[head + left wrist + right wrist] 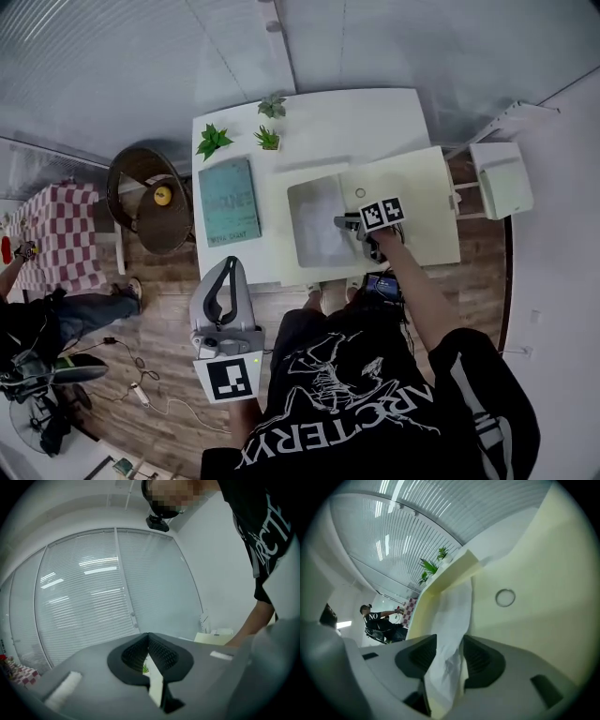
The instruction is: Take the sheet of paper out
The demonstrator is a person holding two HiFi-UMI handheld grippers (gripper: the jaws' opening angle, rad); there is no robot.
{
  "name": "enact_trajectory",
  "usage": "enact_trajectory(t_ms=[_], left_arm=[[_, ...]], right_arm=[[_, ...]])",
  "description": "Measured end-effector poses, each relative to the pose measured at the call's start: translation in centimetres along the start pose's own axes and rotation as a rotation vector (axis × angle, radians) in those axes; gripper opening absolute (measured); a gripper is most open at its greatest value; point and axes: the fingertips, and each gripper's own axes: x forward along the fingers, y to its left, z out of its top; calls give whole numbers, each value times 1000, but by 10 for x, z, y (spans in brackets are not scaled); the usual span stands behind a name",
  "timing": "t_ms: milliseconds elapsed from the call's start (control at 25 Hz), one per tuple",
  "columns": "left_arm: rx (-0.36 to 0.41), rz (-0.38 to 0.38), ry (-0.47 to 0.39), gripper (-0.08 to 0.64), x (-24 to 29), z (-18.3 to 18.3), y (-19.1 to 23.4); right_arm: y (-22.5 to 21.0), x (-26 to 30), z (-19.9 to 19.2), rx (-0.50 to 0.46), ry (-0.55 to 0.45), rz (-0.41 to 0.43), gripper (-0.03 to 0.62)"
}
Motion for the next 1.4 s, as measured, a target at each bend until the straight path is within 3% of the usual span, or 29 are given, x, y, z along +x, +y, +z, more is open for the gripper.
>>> enact_trajectory(t_ms=[160,280,360,600,800,1080,1400], left_arm=[[3,13,-12,11,4,8,-6],[5,10,-18,11,6,11,-10],[3,9,-27,11,6,13,-12],[-5,-9,-54,11,7,15,-13],[-10,-57,-97,11,14,23,-17],[-17,-131,-153,11,33,35,-30],[-26,-177,-188,11,39,45,-36]], right_arm=[[10,19,0,19,27,57,140],[12,31,-5,18,60,52,56],[11,31,-5,16,65,34,39],[18,-8,4,-1,-31,32,14],[53,-82,19,-171,-174,-20,14],[157,-192,54,-520,-500,22,12],[261,-274,81,-725,-735,74,12]])
